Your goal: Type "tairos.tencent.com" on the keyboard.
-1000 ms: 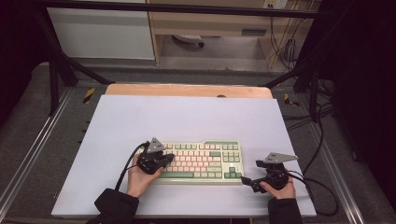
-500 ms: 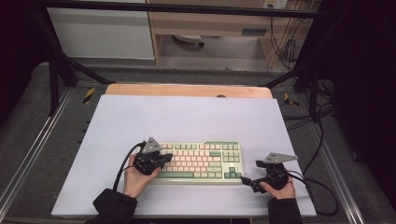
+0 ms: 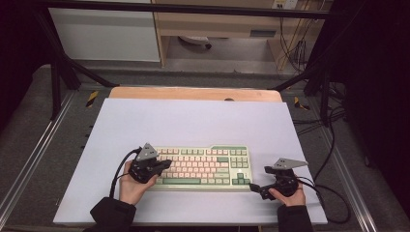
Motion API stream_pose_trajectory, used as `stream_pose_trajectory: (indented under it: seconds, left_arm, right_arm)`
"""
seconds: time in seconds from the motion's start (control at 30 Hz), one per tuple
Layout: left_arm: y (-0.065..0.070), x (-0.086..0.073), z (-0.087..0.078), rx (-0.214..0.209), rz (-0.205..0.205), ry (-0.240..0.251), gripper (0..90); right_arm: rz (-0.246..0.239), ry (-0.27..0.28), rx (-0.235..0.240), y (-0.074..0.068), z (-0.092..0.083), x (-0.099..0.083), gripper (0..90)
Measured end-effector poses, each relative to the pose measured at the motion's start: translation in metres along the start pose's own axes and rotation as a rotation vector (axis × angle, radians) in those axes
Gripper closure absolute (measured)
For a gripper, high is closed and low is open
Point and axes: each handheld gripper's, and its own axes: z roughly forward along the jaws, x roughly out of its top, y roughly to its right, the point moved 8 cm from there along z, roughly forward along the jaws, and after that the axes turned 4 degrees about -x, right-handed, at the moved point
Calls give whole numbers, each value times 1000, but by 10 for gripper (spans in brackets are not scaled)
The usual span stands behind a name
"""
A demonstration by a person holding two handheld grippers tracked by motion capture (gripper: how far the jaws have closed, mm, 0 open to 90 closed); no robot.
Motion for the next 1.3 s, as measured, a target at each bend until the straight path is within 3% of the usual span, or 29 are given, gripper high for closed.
stream_pose_trajectory:
  seconds: [0.87,1.3]
  left_arm:
    - [-30,-22,-19,60,-51,-12,900]
    - [-29,-30,-12,59,-52,-44,900]
  right_arm:
    - [1,-2,1,0,0,0,14]
    - [-3,-3,2,0,0,0,13]
